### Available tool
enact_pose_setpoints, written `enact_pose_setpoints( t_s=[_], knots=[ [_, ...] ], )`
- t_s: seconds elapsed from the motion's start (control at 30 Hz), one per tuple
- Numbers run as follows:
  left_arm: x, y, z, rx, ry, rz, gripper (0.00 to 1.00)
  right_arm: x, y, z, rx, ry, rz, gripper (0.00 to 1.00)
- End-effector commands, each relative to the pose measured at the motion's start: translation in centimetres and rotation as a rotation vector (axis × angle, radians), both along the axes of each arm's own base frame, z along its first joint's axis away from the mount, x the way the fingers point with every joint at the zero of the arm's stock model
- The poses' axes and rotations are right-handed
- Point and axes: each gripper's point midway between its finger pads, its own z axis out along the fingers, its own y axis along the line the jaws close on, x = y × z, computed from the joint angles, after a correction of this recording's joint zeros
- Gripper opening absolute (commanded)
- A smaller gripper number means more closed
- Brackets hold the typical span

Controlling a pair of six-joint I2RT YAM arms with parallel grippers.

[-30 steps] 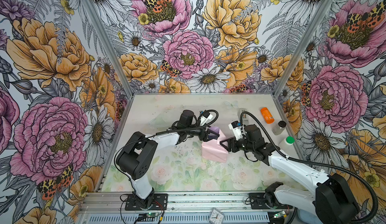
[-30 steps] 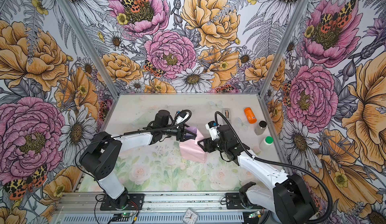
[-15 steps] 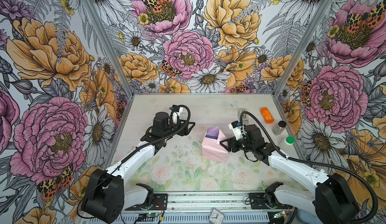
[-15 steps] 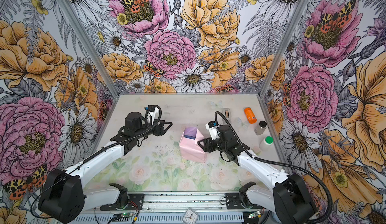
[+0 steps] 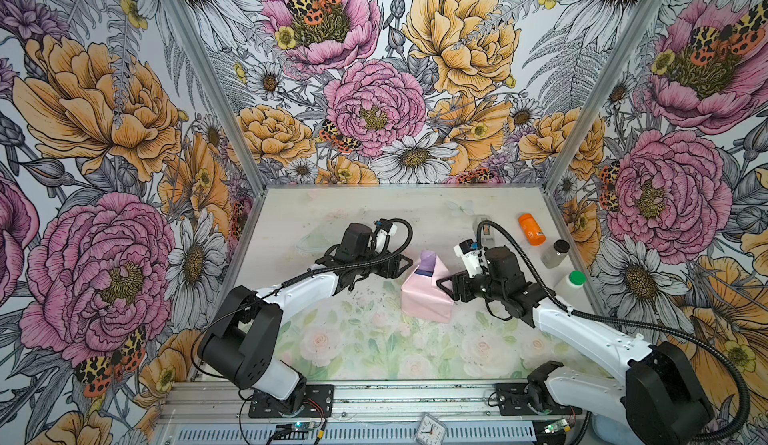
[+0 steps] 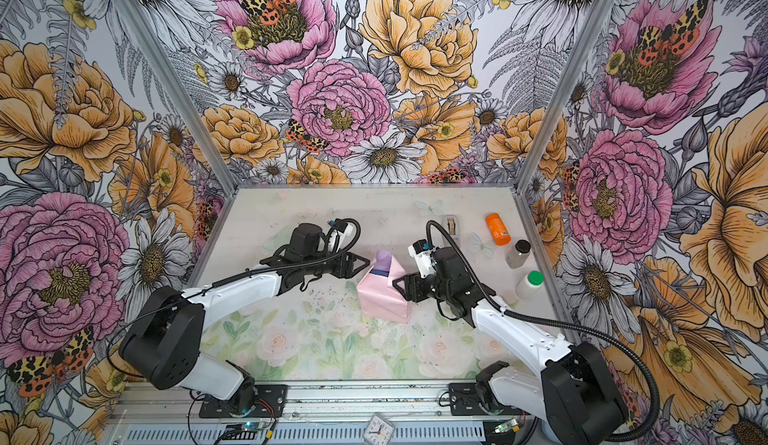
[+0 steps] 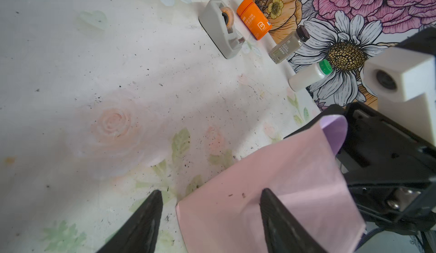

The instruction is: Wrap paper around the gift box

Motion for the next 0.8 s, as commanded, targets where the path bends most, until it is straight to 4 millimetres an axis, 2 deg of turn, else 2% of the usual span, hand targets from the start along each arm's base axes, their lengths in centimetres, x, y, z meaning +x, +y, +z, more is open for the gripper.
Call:
enact_pose_setpoints(
  t_s=[0.0, 0.27, 0.47, 0.77],
  knots=[
    [-0.3, -1.5, 0.5, -0.028, -0.026, -0.076, 0.67, -0.9, -0.7, -2.3, -0.072, 0.071, 0.007, 0.62],
    [-2.1, -1.7, -2.4, 0.038, 0.006, -0.107, 0.66, 0.0, -0.2, -0.7, -0.068, 0.018, -0.006, 0.64],
    [-3.0, -1.5, -3.1, 0.068, 0.002, -0.108, 0.66, 0.8, 0.4, 0.5, -0.017, -0.026, -0.028, 0.67],
    [-3.1, -1.0, -3.9, 0.119, -0.016, -0.073, 0.66, 1.7, 1.6, 0.5, 0.05, -0.032, -0.041, 0.68]
  ],
)
